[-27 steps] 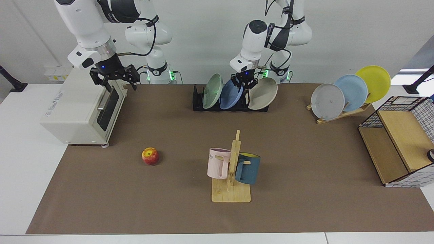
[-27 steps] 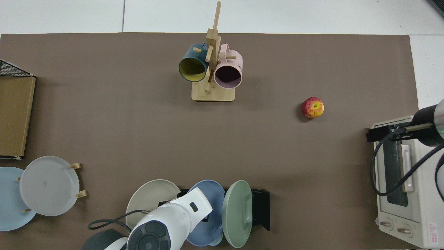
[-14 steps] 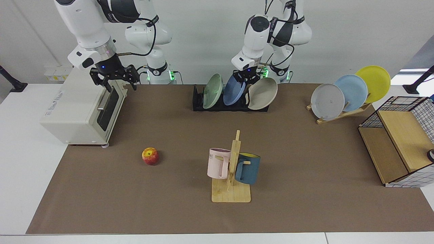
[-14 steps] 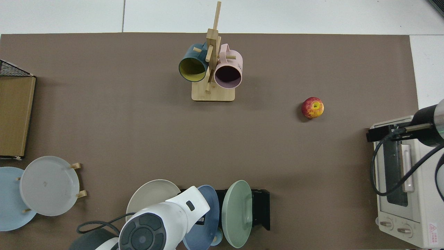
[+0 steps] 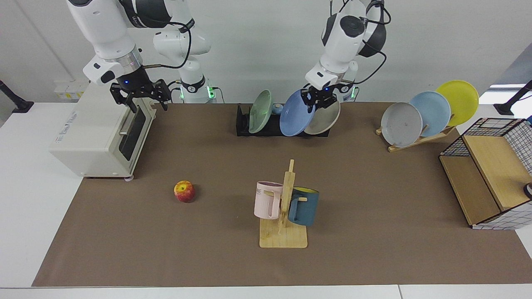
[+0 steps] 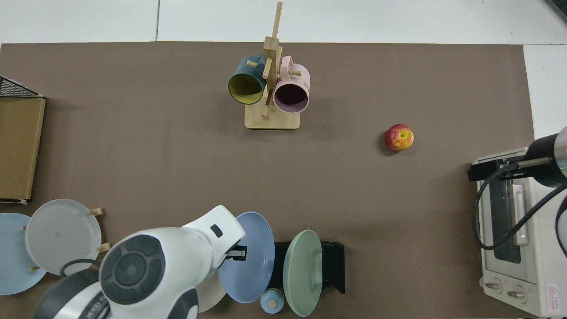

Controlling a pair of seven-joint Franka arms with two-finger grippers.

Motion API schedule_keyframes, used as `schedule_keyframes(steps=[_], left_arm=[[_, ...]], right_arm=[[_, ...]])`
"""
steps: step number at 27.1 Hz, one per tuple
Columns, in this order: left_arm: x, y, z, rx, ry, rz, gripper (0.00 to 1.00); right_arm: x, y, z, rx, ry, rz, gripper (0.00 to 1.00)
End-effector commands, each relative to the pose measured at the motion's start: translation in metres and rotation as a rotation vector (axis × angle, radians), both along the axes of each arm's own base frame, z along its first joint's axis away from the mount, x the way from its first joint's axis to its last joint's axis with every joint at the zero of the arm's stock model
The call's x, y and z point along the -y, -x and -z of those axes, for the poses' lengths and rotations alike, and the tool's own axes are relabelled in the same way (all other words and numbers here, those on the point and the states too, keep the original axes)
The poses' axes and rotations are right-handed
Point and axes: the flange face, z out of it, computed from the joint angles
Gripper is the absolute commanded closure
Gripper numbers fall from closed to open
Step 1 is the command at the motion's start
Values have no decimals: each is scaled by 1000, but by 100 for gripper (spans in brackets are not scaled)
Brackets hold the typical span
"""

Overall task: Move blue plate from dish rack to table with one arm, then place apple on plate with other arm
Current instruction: 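Lift the blue plate out of the rack with the left gripper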

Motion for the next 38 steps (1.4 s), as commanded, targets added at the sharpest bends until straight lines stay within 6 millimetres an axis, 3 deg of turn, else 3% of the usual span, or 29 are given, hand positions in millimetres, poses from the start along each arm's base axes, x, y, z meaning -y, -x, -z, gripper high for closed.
schedule_keyframes(steps=[1,3,10,18,25,30,35,38], left_arm=[[-32,-64,-5,9,63,-23,100],[-42,-79,-5,38,81,-49,100],[-51,-108,35,44,123,-105,100],[-56,-126,72,25,232,-202,100],[-61,-123,112,109,353,-251,100],[-56,-122,137,83,347,-241,100],[-33,-105,148,55,338,-193,100],[-17,-95,151,46,326,-148,100]], right_arm=[[1,3,0,-1,-4,20,0],[1,3,0,-1,-4,20,0],[1,3,0,-1,-4,20,0],[1,3,0,-1,-4,20,0],[11,3,0,-1,9,36,0],[4,-4,0,68,7,25,0],[1,-21,16,134,11,23,0],[-4,-38,38,145,12,16,0]])
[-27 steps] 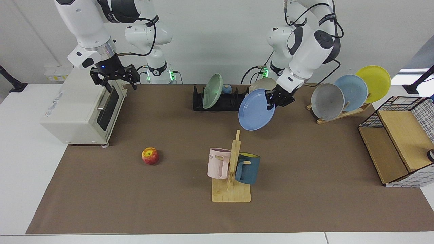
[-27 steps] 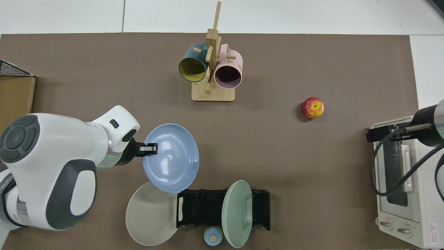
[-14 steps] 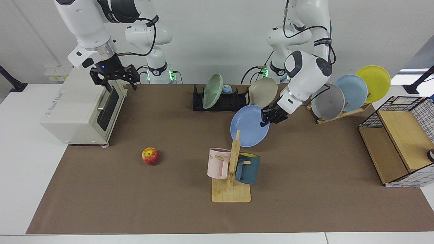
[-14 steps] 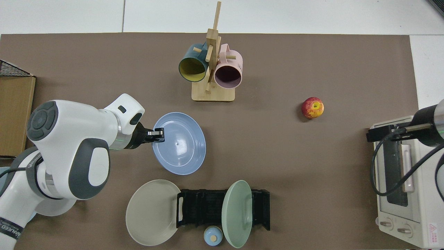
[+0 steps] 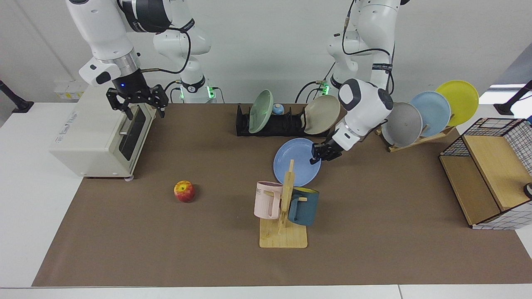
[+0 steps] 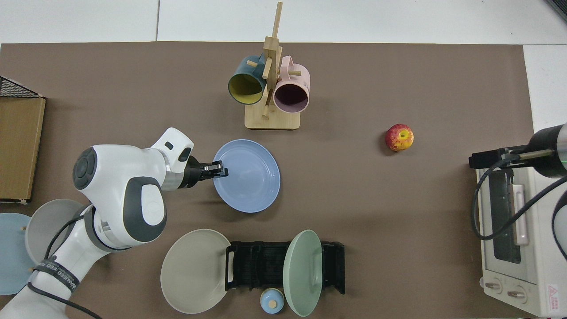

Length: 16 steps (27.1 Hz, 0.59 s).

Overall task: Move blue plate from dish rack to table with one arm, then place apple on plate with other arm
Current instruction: 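Lift the blue plate out of the rack with the left gripper, then lower the blue plate onto the table while the right gripper grasps the apple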

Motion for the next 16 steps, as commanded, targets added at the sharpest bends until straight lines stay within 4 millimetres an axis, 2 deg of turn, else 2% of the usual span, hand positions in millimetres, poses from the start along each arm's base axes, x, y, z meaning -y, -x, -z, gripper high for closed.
schedule_keyframes(steps=[1,5,6,7,9,12,14,16], left_arm=[[27,21,5,12,-12,67,100],[34,24,6,10,-13,80,100],[34,25,6,6,-13,73,97],[35,25,5,4,-13,69,93],[36,24,5,5,-12,68,75],[36,22,3,9,-12,68,66],[36,21,2,8,-12,63,58],[36,19,1,6,-10,55,56]], right_arm=[[-8,-27,43,19,12,8,0],[-18,-55,86,32,6,-3,0],[-20,-62,98,34,6,-5,0],[-21,-67,109,40,2,-5,0],[-23,-76,127,46,1,-5,0],[-40,-86,150,54,1,-31,0],[-43,-93,172,49,2,-35,0],[-43,-100,191,58,4,-36,0]])
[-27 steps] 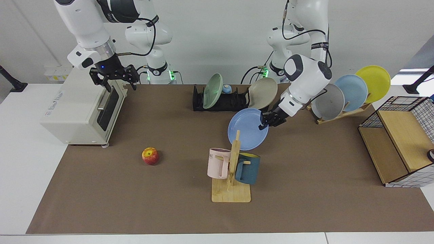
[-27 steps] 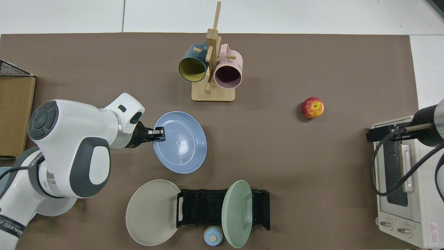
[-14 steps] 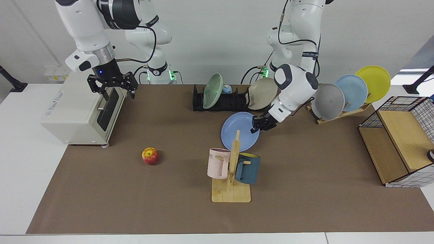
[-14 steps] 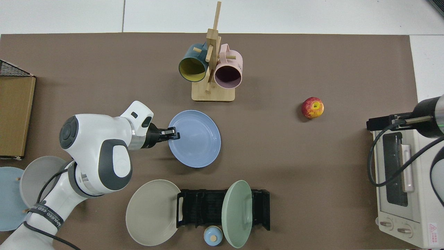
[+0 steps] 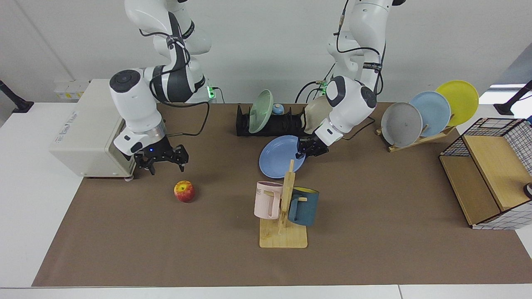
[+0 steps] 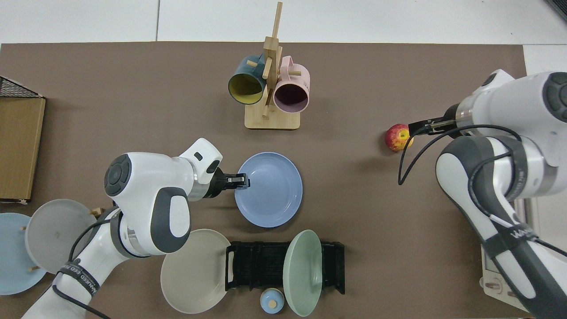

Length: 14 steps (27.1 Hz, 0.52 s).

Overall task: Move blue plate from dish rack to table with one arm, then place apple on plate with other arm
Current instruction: 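Lower the blue plate onto the table while the right gripper grasps the apple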

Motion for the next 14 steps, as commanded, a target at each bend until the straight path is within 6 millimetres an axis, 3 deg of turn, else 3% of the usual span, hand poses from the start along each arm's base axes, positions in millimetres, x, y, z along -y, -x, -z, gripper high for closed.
schedule_keyframes(steps=[1,8,11,14], left_arm=[[-2,1,-1,7,-5,-23,56],[-8,-7,-18,-1,-6,-26,56],[-18,-16,-43,-21,-52,-20,56],[-27,-19,-85,-25,-156,22,56]], right_arm=[[-6,-18,39,16,-5,14,0],[-8,-25,75,6,-5,14,0],[-8,-27,84,5,-29,31,0],[-9,-27,90,-5,-64,56,0]])
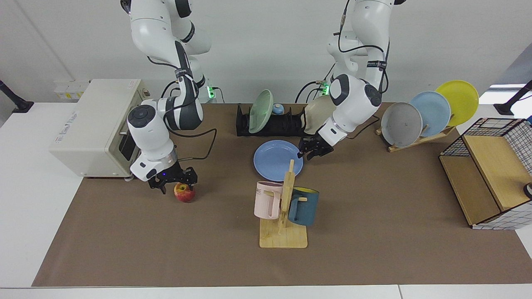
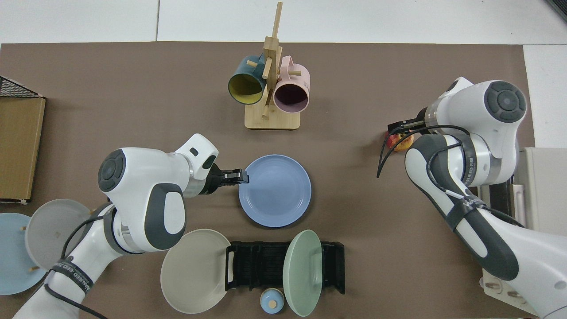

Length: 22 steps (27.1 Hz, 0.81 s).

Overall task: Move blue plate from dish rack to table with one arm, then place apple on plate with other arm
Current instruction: 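Lower the blue plate onto the table while the right gripper grasps the apple, then withdraw the left gripper while the right gripper lifts the apple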

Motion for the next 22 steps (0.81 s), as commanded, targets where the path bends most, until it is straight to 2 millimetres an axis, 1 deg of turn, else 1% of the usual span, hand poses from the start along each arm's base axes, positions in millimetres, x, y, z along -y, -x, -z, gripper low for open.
schedule_keyframes(steps=[1,2,4,6,9,10,11,13,16,19,21,22], left_arm=[[-19,-4,-74,-17,-153,38,56],[-22,-1,-89,-8,-195,54,56],[-36,1,-119,11,-277,81,55],[-44,5,-142,2,-342,112,55],[-53,7,-181,-13,-435,157,53],[-58,7,-194,-14,-456,158,49],[-62,7,-203,-20,-471,159,43],[-65,8,-220,-15,-490,165,22],[-72,8,-244,3,-512,173,1],[-79,7,-273,20,-527,166,1],[-83,5,-286,29,-534,172,1],[-83,4,-289,29,-536,184,1]], right_arm=[[-1,-6,7,3,-54,53,0],[-1,-6,8,3,-58,56,0],[-2,-6,10,2,-56,54,0],[-5,-6,13,-1,-56,48,0],[-3,-9,20,16,-53,43,0],[-2,-10,22,20,-52,37,0],[-2,-10,24,19,-51,33,0],[-2,-9,26,14,-50,31,0],[-4,-9,30,9,-50,28,0],[-3,-9,34,10,-49,31,0],[-4,-9,35,9,-49,31,0],[-3,-9,35,8,-49,32,0]])
